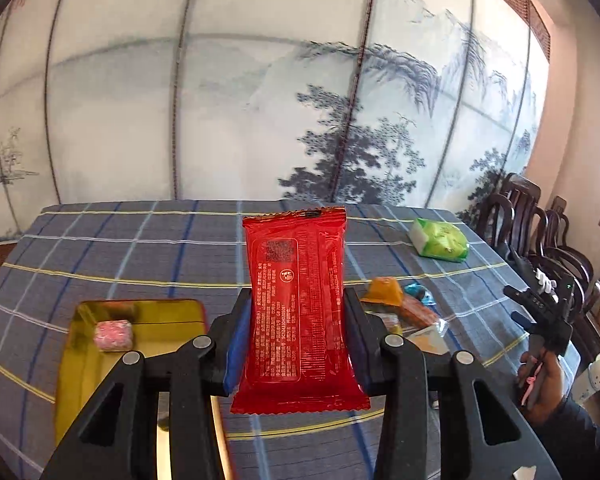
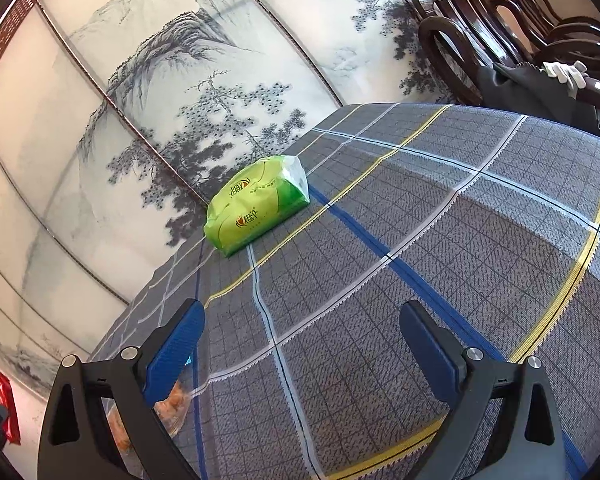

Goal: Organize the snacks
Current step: 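Carry the red pastry into the tin and release it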

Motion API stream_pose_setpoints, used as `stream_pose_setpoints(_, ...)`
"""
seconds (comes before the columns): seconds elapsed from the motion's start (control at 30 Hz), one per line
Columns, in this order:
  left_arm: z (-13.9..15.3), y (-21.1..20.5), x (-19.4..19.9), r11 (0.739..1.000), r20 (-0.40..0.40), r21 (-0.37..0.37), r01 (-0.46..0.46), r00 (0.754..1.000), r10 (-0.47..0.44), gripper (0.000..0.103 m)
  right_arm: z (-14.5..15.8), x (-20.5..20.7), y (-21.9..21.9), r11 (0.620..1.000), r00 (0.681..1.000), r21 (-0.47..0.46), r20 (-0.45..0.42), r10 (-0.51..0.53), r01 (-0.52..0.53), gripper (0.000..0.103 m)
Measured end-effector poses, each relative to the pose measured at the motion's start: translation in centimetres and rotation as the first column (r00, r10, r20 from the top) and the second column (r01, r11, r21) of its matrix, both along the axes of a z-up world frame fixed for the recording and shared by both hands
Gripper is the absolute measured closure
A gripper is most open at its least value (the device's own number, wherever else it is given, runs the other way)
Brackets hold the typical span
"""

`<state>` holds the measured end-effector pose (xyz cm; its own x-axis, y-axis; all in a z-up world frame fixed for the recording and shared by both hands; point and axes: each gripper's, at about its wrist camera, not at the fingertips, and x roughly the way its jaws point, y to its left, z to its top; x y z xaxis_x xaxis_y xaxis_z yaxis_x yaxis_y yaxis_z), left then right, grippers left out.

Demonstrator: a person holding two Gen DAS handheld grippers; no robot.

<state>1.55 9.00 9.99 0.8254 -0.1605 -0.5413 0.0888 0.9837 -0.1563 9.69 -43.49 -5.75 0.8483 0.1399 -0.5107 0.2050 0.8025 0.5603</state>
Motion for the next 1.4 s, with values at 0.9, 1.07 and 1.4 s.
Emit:
stream_pose_setpoints(0.9, -9.9, 11.1, -5.5, 0.98, -0.203, 0.007, -0.196, 0.96, 0.194, 0.064, -0.9, 0.4, 0.0, 0.999, 0.998, -0.018, -0.064, -0.028, 0.027, 0.005)
stream_pose_setpoints(1.07, -11.1, 11.5, -4.8, 0.972, -0.212, 0.038, -0.231, 0.949, 0.234, 0.064, -0.9, 0.5, 0.0, 0.999, 0.997, -0.018, -0.067, -0.027, 0.026, 0.005)
stream_pose_setpoints(1.4, -12.0, 12.9, -2.1, 0.958, -0.287, 0.1, -0.27, 0.914, 0.288, 0.064, -1.0, 0.5, 0.1, 1.0, 0.997, -0.018, -0.068, -0.025, 0.024, 0.005)
